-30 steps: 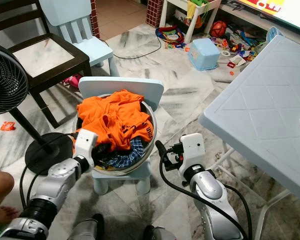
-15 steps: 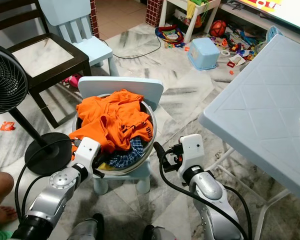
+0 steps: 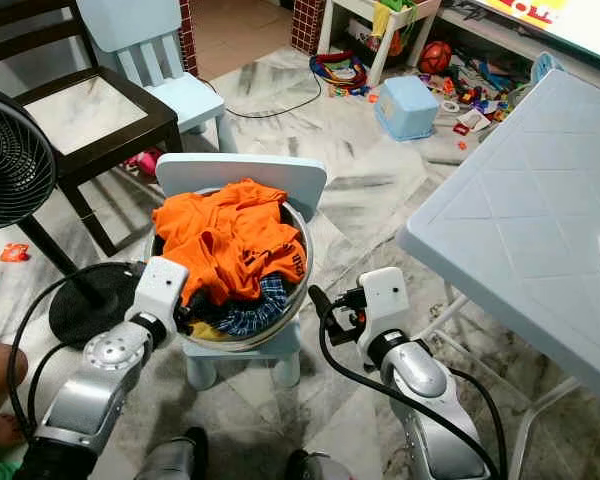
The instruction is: Hang hanger
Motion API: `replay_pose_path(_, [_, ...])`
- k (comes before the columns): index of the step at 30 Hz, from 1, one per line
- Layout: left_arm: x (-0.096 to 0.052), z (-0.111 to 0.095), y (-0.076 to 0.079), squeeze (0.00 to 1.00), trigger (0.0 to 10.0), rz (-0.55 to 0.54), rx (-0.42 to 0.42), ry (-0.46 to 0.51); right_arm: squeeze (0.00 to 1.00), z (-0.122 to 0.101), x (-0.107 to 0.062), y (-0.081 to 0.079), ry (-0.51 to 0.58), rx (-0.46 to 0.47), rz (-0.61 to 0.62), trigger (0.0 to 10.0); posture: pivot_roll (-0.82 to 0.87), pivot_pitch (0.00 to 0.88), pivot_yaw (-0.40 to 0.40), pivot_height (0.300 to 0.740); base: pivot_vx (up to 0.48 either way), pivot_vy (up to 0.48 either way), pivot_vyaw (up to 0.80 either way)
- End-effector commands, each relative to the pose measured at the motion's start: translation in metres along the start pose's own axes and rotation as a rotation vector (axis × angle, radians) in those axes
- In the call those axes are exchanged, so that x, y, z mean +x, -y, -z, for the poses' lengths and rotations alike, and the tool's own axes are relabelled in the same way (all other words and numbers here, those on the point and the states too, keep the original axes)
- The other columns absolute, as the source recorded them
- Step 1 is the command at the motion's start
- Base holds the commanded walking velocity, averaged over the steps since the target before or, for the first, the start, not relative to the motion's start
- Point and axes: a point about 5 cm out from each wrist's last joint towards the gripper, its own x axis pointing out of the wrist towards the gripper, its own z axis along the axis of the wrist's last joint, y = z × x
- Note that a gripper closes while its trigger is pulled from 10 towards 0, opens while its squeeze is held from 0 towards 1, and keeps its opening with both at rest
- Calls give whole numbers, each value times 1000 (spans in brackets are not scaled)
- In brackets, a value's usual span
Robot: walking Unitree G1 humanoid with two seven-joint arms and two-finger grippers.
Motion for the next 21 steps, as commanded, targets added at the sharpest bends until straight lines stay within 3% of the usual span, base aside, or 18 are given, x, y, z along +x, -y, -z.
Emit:
replay_pose_path(1, [-2,0,6,0,10000,18,-7,-8,0,4,-2,1,-23,8,2,10000,57,177,-104,740,0,0,0])
replay_pose_path(7, [3,3,6,0,10000,43,-35,-27,0,5,-3,1,-25,11,2,10000,51,178,-104,740,0,0,0])
replay_pose_path(8, [4,3,7,1000,10000,51,-49,-29,0,5,-3,1,-25,11,2,10000,49,177,-103,740,0,0,0])
replay_pose_path(21, [5,1,4,1000,10000,106,27,-64,0,7,-4,-3,-27,21,-1,10000,52,181,-93,740,0,0,0])
